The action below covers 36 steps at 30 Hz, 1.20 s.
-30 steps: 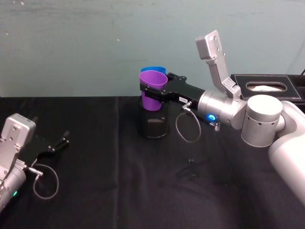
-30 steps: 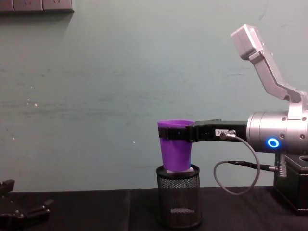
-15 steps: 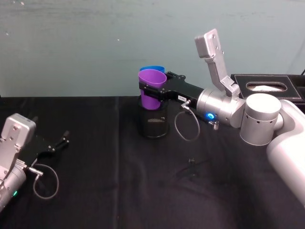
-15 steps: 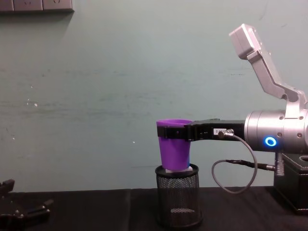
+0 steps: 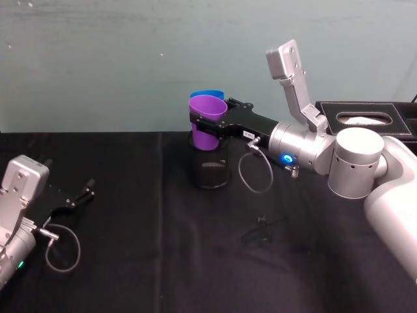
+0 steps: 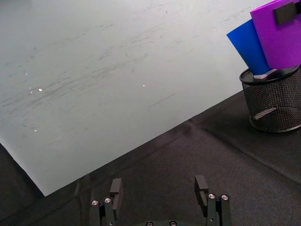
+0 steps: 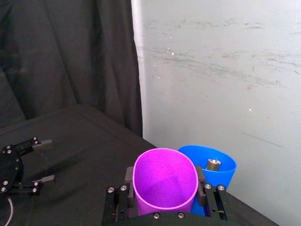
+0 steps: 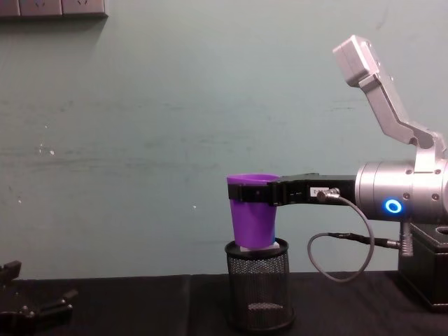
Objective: Pick up one cup with a gripper and tap it against the other cup.
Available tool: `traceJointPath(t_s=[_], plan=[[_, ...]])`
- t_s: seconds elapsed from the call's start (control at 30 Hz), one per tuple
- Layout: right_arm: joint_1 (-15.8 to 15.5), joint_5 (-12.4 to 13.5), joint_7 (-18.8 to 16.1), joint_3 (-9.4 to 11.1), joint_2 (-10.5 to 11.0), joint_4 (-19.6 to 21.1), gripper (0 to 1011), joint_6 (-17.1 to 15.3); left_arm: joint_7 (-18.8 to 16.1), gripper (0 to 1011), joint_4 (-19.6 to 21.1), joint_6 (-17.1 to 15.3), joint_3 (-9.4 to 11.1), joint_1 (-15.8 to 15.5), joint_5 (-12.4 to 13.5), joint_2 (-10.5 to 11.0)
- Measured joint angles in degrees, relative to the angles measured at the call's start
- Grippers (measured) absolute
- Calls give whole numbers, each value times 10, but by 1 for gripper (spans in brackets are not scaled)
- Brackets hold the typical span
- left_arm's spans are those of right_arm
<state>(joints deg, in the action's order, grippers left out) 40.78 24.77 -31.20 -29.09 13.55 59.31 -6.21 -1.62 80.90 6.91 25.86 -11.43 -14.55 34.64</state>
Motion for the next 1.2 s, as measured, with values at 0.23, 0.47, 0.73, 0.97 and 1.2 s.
traceJointPath(t_s=[0.23,0.47,0.73,0.97,1.2], plan=[[0,0,0,0,0,1,726,0,0,1000,0,0,0,0,0,0],[0,0,0,0,0,1,726,0,0,1000,0,0,0,0,0,0],[-1,0,0,0,0,1,726,0,0,1000,0,0,0,0,0,0],[-1,0,1,0,0,1,726,0,0,1000,0,0,0,0,0,0],[-1,0,1,0,0,1,724,0,0,1000,0,0,0,0,0,0]])
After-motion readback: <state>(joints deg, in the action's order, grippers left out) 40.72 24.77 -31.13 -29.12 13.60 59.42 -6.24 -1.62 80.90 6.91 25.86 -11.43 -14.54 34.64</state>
